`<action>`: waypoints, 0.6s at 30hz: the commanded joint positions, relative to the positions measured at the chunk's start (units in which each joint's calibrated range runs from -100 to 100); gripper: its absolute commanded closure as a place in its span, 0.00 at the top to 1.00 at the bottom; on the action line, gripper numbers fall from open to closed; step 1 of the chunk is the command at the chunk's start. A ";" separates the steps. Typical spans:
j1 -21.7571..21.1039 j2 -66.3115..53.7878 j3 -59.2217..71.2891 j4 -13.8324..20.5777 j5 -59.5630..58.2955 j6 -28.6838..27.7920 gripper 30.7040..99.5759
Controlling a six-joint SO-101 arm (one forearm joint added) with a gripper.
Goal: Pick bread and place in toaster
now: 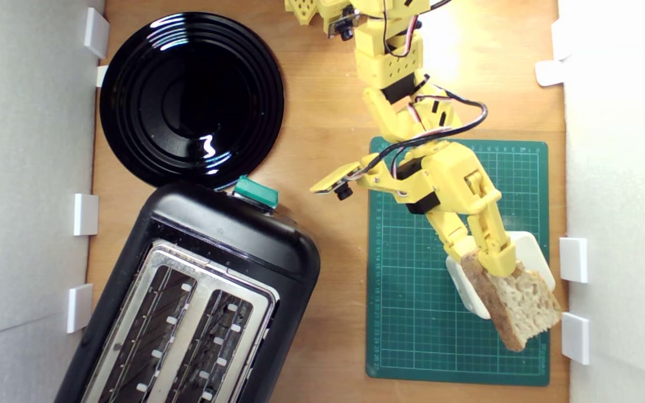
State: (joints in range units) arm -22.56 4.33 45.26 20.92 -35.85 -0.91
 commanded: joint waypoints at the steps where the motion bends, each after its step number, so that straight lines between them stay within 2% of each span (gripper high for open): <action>1: -0.32 -11.48 -1.18 -0.53 5.22 -0.22 0.44; 11: 1.69 -33.36 -1.91 0.38 21.85 0.36 0.44; 15: 4.35 -39.43 -3.64 -1.25 27.40 4.75 0.44; 18: 5.00 -41.43 -8.63 -5.15 34.91 9.20 0.44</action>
State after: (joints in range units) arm -18.54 -32.05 44.06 18.97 -7.37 4.11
